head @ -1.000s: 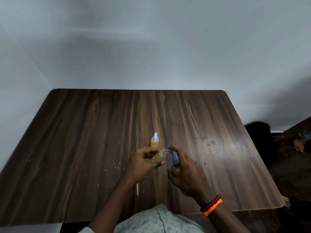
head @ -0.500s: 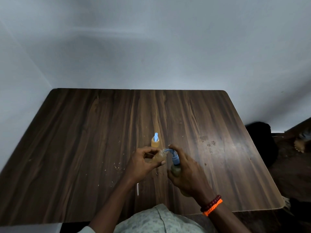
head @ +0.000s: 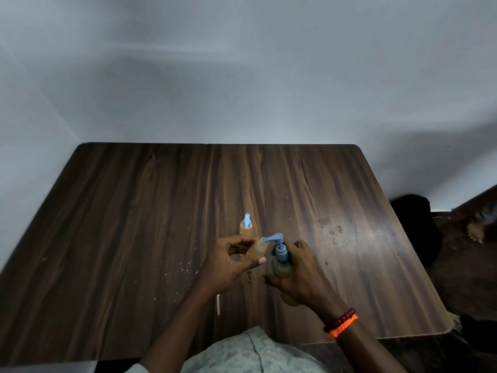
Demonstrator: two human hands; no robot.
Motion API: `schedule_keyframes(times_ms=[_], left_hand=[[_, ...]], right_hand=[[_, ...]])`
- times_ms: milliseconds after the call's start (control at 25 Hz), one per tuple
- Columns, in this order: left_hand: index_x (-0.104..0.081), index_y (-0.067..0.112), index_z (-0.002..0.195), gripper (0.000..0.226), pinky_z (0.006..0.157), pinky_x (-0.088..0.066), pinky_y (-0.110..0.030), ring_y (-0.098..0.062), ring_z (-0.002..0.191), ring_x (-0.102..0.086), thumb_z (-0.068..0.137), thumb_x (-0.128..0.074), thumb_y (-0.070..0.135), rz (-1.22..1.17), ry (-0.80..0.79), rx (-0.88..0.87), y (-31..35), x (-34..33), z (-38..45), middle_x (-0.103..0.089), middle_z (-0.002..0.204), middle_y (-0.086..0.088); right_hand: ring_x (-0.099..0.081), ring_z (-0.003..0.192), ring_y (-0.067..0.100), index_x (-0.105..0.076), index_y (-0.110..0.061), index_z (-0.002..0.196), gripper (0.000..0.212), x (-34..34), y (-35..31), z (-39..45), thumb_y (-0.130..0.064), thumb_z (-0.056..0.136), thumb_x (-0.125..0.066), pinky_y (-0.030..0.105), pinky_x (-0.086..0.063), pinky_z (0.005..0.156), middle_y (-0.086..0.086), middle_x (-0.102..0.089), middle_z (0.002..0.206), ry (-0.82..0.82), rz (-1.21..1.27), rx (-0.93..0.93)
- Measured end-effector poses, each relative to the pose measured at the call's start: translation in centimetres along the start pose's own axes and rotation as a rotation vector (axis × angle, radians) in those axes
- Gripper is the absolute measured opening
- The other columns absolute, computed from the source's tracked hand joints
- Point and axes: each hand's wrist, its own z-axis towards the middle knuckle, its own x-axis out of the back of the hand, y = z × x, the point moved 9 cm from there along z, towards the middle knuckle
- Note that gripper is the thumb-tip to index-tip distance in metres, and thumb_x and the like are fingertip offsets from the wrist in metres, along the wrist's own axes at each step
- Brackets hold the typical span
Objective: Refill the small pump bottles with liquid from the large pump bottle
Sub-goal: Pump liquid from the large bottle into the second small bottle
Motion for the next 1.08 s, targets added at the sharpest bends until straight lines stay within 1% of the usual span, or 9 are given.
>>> schedule_keyframes(times_ms=[80, 240, 480, 640, 720, 840, 880, 960, 1080], left_hand=[[-0.078, 0.029, 0.115, 0.039, 0.100, -0.060, -0.047, -0.012, 0.109, -0.074, 0.078, -0.089, 0.033, -0.003, -0.008, -0.002, 0.0, -0.2, 0.1, -0.080, 0.114, 0.010], [-0.078, 0.030, 0.116, 0.039, 0.100, -0.061, -0.046, -0.012, 0.109, -0.074, 0.079, -0.090, 0.032, -0.006, -0.015, -0.005, -0.2, -0.8, 0.4, -0.080, 0.114, 0.011], [-0.079, 0.034, 0.112, 0.036, 0.098, -0.062, -0.038, -0.007, 0.106, -0.075, 0.077, -0.090, 0.032, -0.014, -0.004, -0.011, 0.5, -1.6, 1.5, -0.080, 0.111, 0.015], [-0.078, 0.031, 0.114, 0.040, 0.097, -0.063, -0.035, -0.008, 0.108, -0.075, 0.077, -0.089, 0.037, -0.043, 0.001, -0.026, 0.8, -1.4, 1.6, -0.080, 0.113, 0.013], [-0.078, 0.030, 0.115, 0.041, 0.097, -0.063, -0.034, -0.010, 0.109, -0.076, 0.076, -0.090, 0.037, -0.082, 0.020, -0.016, 0.7, -0.6, 1.2, -0.081, 0.114, 0.011], [-0.079, 0.026, 0.111, 0.042, 0.094, -0.063, -0.033, -0.015, 0.106, -0.078, 0.071, -0.092, 0.036, -0.142, 0.117, -0.010, 0.3, 2.2, -0.1, -0.082, 0.111, 0.006], [-0.080, 0.026, 0.108, 0.043, 0.092, -0.063, -0.033, -0.016, 0.104, -0.078, 0.069, -0.093, 0.036, -0.174, 0.158, -0.003, -0.1, 3.2, -0.7, -0.083, 0.109, 0.004], [-0.081, 0.024, 0.104, 0.043, 0.089, -0.065, -0.033, -0.016, 0.100, -0.080, 0.064, -0.093, 0.035, -0.229, 0.253, 0.022, -0.9, 5.6, -2.2, -0.084, 0.106, 0.002], [-0.080, 0.017, 0.105, 0.038, 0.090, -0.065, -0.036, -0.019, 0.101, -0.080, 0.071, -0.095, 0.013, -0.237, 0.373, 0.051, -2.2, 8.7, -4.1, -0.084, 0.105, -0.001]], right_hand=[[-0.043, 0.088, 0.001, -0.051, -0.043, 0.124, 0.065, 0.0, 0.5, 0.3, -0.055, 0.072, -0.086, 0.011, -0.032, 0.070, -0.017, -0.040, 0.103, -0.031, -0.011, -0.012], [-0.047, 0.100, 0.013, -0.048, -0.039, 0.141, 0.078, 0.2, 1.3, 1.2, -0.054, 0.075, -0.084, 0.018, -0.041, 0.077, -0.006, -0.046, 0.116, -0.100, -0.023, -0.039], [-0.045, 0.101, 0.011, -0.045, -0.042, 0.141, 0.079, 1.0, 2.6, 2.2, -0.050, 0.074, -0.086, 0.012, -0.035, 0.074, -0.009, -0.041, 0.116, -0.148, -0.025, -0.068], [-0.047, 0.103, 0.004, -0.048, -0.036, 0.140, 0.076, 1.4, 1.6, 3.2, -0.044, 0.076, -0.087, 0.010, -0.034, 0.078, -0.015, -0.045, 0.119, -0.184, -0.005, -0.002], [-0.051, 0.107, 0.005, -0.048, -0.035, 0.141, 0.075, 1.1, 0.3, 3.9, -0.039, 0.077, -0.087, 0.013, -0.043, 0.085, -0.014, -0.050, 0.124, -0.224, 0.023, 0.045], [-0.055, 0.110, 0.011, -0.048, -0.037, 0.141, 0.073, -0.2, -3.2, 5.1, -0.037, 0.079, -0.085, 0.031, -0.053, 0.095, -0.010, -0.053, 0.124, -0.274, 0.025, 0.113], [-0.054, 0.110, 0.011, -0.049, -0.036, 0.142, 0.072, -0.6, -4.6, 5.6, -0.036, 0.079, -0.084, 0.029, -0.052, 0.094, -0.012, -0.053, 0.120, -0.285, 0.027, 0.154], [-0.054, 0.105, 0.005, -0.057, -0.031, 0.135, 0.065, -1.7, -7.9, 6.8, -0.033, 0.077, -0.086, 0.021, -0.049, 0.088, -0.019, -0.054, 0.111, -0.311, 0.040, 0.240], [-0.062, 0.085, -0.005, -0.060, -0.037, 0.100, 0.035, -3.3, -11.9, 8.6, -0.027, 0.078, -0.086, 0.011, -0.049, 0.075, -0.020, -0.062, 0.094, -0.322, 0.063, 0.288]])
